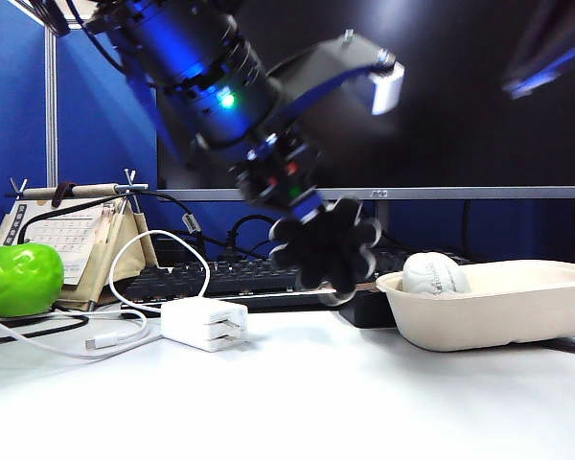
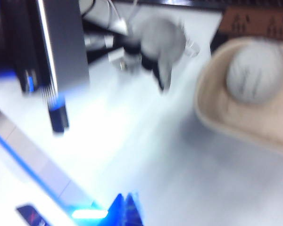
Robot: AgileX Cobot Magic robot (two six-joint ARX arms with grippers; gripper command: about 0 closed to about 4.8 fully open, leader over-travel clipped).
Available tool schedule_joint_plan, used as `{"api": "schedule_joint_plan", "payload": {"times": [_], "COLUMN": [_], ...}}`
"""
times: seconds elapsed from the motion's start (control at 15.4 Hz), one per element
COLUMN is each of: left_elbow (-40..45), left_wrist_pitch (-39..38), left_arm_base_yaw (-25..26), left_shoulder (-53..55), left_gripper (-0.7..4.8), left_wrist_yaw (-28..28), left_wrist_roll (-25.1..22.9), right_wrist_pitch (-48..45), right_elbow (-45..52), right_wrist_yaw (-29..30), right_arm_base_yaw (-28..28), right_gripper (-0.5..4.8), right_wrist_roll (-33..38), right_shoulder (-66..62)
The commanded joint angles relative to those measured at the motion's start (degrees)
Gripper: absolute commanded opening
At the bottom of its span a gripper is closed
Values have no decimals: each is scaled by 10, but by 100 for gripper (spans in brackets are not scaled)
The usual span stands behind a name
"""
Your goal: Place the tilting octopus upright.
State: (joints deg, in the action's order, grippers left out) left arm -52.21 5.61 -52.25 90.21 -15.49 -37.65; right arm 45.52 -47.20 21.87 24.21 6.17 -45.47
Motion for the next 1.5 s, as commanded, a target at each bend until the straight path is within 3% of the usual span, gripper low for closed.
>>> {"api": "schedule_joint_plan", "payload": {"times": [0.07,0.46,0.78,1.04,1.37,1.5], "left_elbow": [-1,-1,30,125,141,141], "left_wrist_pitch": [31,49,115,211,294,295], "left_arm_base_yaw": [-8,-31,-37,-37,-37,-37], "left_shoulder": [-1,23,24,24,24,24], "left_gripper": [-6,-6,-6,-6,-6,-6], "left_wrist_yaw": [35,48,10,-17,-16,-16], "left_wrist_roll": [2,17,7,-57,-171,-193], "right_wrist_pitch": [37,68,71,70,70,70], "right_elbow": [-1,-1,-1,-1,-1,-1], "right_wrist_yaw": [2,3,3,3,3,3], "right_arm_base_yaw": [0,0,0,0,0,0], "right_gripper": [0,0,0,0,0,0], "right_wrist_roll": [-2,-2,-2,-2,-2,-2], "right_shoulder": [40,58,58,58,58,58]}}
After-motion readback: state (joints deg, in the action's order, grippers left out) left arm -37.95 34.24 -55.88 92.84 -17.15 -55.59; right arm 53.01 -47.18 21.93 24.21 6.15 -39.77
